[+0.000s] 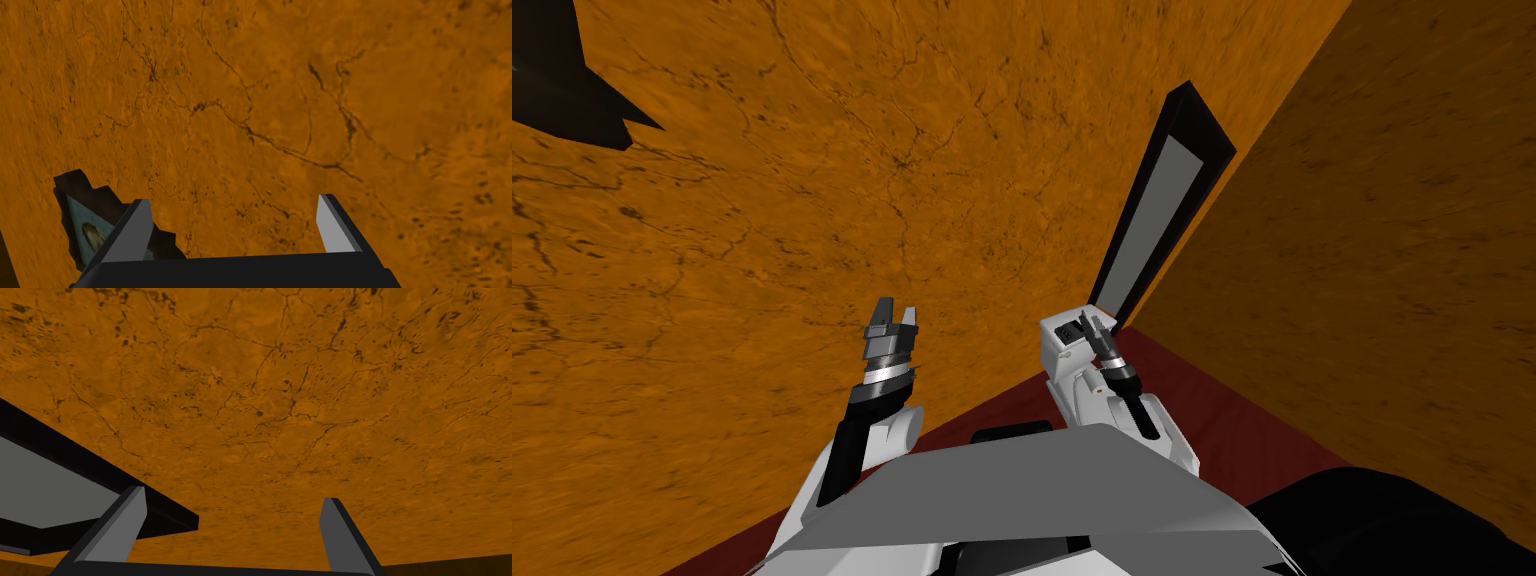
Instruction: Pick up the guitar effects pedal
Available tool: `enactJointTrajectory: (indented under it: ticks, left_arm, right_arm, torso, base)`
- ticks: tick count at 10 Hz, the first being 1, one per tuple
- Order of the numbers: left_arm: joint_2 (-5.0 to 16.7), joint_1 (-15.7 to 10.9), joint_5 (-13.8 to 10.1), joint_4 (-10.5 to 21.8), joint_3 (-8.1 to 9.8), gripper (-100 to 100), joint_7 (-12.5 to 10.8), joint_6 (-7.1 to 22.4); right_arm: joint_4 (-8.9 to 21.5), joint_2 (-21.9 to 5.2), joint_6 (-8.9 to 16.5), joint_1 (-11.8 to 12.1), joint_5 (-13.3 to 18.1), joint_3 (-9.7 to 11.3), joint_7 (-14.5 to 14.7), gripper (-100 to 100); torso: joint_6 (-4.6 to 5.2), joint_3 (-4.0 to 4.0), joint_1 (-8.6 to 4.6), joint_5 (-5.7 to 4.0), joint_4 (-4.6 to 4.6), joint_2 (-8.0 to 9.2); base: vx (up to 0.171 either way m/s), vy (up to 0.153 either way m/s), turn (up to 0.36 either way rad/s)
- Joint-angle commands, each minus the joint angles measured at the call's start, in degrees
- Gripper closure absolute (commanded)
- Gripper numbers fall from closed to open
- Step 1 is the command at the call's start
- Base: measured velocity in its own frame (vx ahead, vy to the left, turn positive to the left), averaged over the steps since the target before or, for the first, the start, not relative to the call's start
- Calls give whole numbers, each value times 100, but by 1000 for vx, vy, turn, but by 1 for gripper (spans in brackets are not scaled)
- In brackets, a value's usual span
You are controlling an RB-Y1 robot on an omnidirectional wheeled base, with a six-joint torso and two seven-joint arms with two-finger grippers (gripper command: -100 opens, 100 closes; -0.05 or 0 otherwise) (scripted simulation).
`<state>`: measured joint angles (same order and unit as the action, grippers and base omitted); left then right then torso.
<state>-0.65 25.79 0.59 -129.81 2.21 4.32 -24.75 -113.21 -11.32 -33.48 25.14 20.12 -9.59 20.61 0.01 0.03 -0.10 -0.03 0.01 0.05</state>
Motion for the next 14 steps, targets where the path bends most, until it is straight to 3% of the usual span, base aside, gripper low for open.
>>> enactJointTrajectory:
  ticks: [1, 14]
  left_arm:
    - [0, 0, 0, 0, 0, 0, 0, 0]
    - [0, 1, 0, 0, 0, 0, 0, 0]
  right_arm:
    - [92, 15, -22, -34, 75, -4, 170, -100]
    - [1125, 130, -47, -547, 1082, 72, 1928, -100]
  torso:
    - [0, 0, 0, 0, 0, 0]
    - [1, -4, -7, -2, -2, -8]
  base:
    - [-13, -23, 30]
    - [-5, -32, 23]
